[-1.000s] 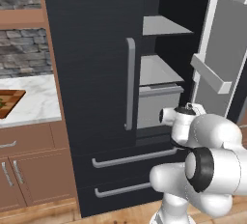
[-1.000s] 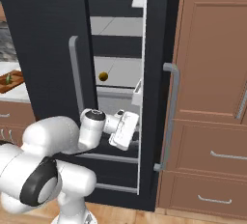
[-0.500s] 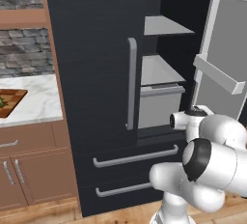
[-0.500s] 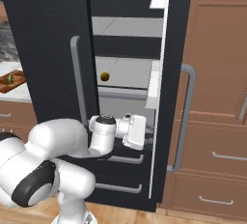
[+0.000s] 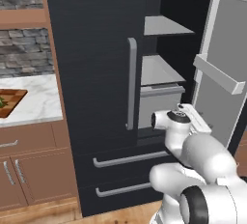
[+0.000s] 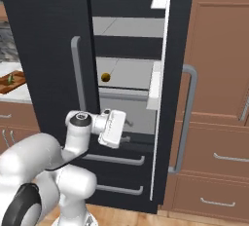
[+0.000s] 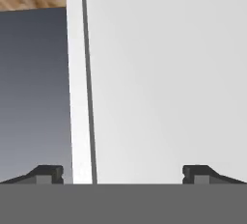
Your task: Retrieve a lemon from the fridge and place it on the cutting board with the fish.
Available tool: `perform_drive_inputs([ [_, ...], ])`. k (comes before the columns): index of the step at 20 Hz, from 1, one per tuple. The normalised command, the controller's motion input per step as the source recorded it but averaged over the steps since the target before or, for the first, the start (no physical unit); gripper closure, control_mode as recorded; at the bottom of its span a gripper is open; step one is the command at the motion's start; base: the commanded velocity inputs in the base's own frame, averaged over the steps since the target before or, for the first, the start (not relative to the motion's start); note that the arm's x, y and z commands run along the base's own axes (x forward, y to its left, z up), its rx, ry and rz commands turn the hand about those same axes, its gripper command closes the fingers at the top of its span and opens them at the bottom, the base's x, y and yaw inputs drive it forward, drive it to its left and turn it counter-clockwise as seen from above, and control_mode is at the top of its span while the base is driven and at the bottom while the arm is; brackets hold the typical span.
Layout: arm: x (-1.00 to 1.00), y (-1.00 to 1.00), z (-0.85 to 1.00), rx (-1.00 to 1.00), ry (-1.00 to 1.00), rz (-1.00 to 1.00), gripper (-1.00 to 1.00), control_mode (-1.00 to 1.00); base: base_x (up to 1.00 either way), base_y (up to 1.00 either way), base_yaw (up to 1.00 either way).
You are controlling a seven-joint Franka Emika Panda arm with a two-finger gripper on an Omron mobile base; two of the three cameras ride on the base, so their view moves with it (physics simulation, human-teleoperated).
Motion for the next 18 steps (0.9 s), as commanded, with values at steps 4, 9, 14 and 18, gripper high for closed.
perform_drive_inputs([
  [4,0.08,1.00,0.02,0.30,-0.22,-0.16,-1.00,-1.00,0.00,0.00,0.00],
  [9,0.12,0.92,-0.13,0.54,-0.33,-0.19,-1.00,-1.00,0.00,0.00,0.00],
  [14,0.22,0.74,-0.03,0.55,-0.50,-0.36,-1.00,-1.00,0.00,0.00,0.00],
  [18,0.37,0.48,-0.15,0.56,-0.61,-0.43,-1.00,-1.00,0.00,0.00,0.00],
])
